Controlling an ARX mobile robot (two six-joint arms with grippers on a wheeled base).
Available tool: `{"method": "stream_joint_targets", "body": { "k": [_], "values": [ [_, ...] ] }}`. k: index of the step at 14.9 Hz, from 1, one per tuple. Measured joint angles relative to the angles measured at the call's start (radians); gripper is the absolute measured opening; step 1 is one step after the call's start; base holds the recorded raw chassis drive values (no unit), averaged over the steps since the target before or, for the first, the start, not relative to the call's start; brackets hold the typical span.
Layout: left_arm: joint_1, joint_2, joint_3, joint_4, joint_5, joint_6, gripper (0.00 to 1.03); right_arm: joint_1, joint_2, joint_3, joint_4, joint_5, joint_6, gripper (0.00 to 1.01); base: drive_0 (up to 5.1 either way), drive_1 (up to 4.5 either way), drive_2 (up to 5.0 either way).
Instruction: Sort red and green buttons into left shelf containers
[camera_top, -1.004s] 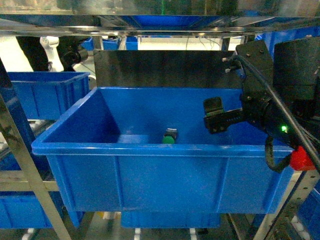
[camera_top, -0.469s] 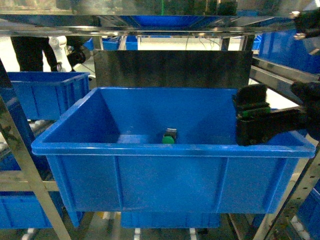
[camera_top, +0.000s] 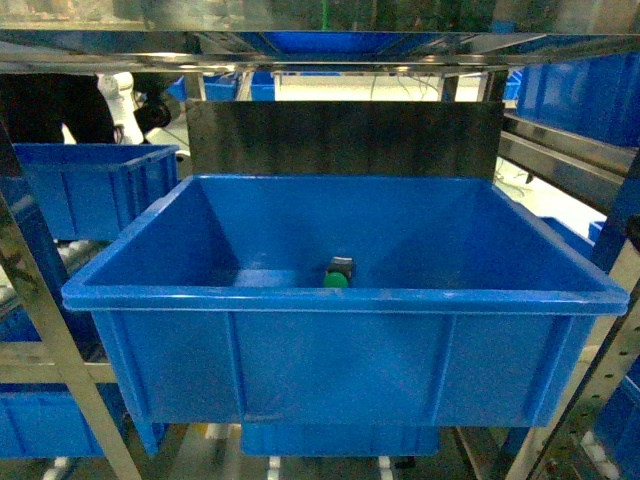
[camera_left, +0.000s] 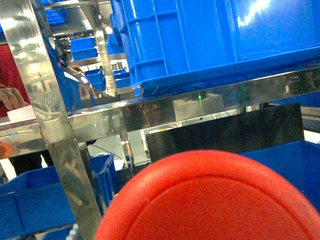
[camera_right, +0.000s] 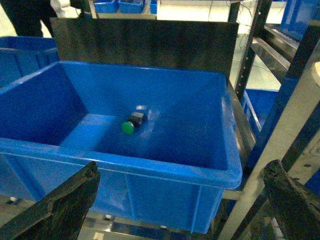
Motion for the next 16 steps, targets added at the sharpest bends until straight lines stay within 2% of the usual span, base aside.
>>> {"method": "stream_joint_targets", "body": {
  "k": [3, 6, 7, 8, 10, 13, 16],
  "values": [
    [0.000, 0.001, 0.000, 0.001, 0.000, 0.000, 0.25, -0.001, -0.019, 0.000, -0.007, -0.013, 0.000, 0.98, 0.0, 0.00, 0.0],
    [-0.046, 0.209, 0.094, 0.035, 0.037, 0.011, 0.25, -0.001, -0.016, 0.000, -0.005, -0.014, 0.000, 0.98, 0.0, 0.00, 0.0],
    [-0.070, 0.288, 0.128, 0.010, 0.033, 0.035, 0.25, -0.001, -0.015, 0.000, -0.006, -0.014, 0.000, 0.98, 0.0, 0.00, 0.0],
    [-0.104, 0.372, 0.161, 0.031, 0.028, 0.097, 0.25, -0.001, -0.016, 0.000, -0.005, -0.014, 0.000, 0.98, 0.0, 0.00, 0.0],
    [-0.143, 0.491, 0.264, 0.000, 0.036, 0.191, 0.25, -0.001, -0.016, 0.000, -0.005, -0.014, 0.000, 0.98, 0.0, 0.00, 0.0],
    [-0.137, 0.624, 0.375, -0.134, 0.040, 0.250, 0.25, -0.001, -0.016, 0.000, -0.005, -0.014, 0.000, 0.98, 0.0, 0.00, 0.0],
    [-0.124, 0.648, 0.462, -0.279, -0.004, 0.287, 0.25, -0.001, -0.016, 0.000, -0.005, -0.014, 0.000, 0.98, 0.0, 0.00, 0.0]
  ]
}}
